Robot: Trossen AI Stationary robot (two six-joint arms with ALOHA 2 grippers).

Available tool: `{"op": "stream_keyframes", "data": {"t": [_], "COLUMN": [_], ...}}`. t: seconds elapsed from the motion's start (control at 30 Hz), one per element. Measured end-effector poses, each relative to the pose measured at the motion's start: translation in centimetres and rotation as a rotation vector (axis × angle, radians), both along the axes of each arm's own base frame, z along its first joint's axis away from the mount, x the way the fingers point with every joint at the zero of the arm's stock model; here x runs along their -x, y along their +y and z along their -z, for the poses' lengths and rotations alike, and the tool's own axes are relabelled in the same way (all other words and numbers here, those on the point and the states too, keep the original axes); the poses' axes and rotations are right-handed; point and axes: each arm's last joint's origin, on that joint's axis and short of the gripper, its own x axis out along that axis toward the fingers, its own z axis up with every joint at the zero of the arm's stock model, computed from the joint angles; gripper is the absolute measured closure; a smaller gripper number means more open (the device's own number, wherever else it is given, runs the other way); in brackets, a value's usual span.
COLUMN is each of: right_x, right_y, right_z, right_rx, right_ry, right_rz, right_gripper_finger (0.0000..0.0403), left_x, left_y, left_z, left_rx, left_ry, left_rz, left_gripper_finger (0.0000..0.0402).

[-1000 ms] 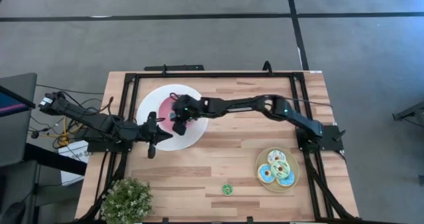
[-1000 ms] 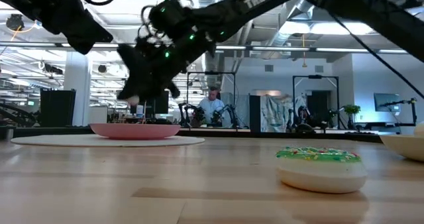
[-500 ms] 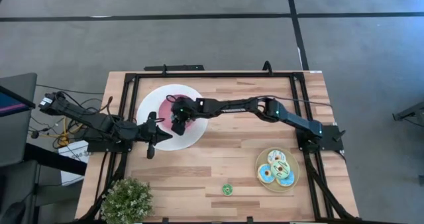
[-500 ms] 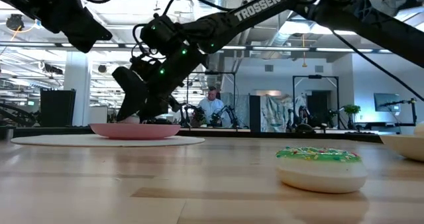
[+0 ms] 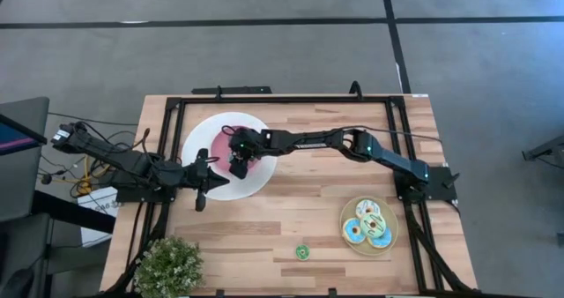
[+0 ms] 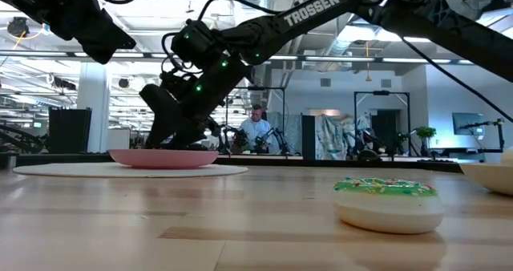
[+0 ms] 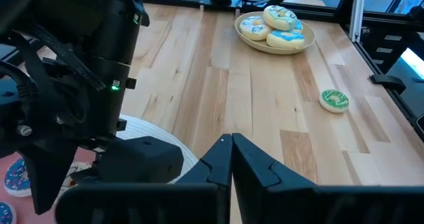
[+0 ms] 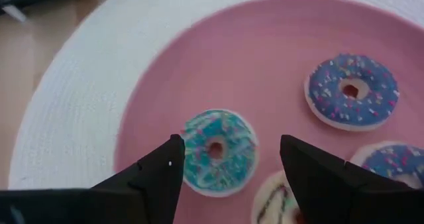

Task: Pick & Place donuts
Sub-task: Put the small green donut onto the pink plate

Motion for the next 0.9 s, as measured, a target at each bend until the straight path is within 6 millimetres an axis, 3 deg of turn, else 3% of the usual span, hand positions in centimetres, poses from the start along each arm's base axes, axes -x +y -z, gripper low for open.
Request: {"op": "stream_keyframes", "data": {"t": [0.17,0.5,0.6,0.8,0.9], "right_x": [0.9,4.3,5.7,9.5,12.5], "right_y": [-0.4,-0.4,-0.1,1.2,2.3], "right_z": [-0.6,-8.5,-10.0,-9.4,-8.7], "right_rx": [-0.004,-0.009,-0.037,-0.068,-0.067], "right_ry": [0.074,0.134,0.168,0.177,0.11], "right_rz": [-0.016,-0.117,-0.175,-0.202,-0.179], "right_gripper_finger": [0.0163,0.0163,0.0163,0.0163,0.0163], "left_x": [0.0,0.0,0.0,0.0,0.0], "left_y": [0.0,0.0,0.0,0.0,0.0], "left_z": [0.0,0.0,-0.1,-0.1,-0.1], "left_rx": [0.0,0.001,0.007,0.033,0.05], "left_ry": [0.001,-0.002,-0.007,-0.008,-0.009], "left_rz": [0.0,-0.001,-0.004,-0.014,-0.02], "left_gripper_finger": [0.04,0.04,0.04,0.04,0.04]}}
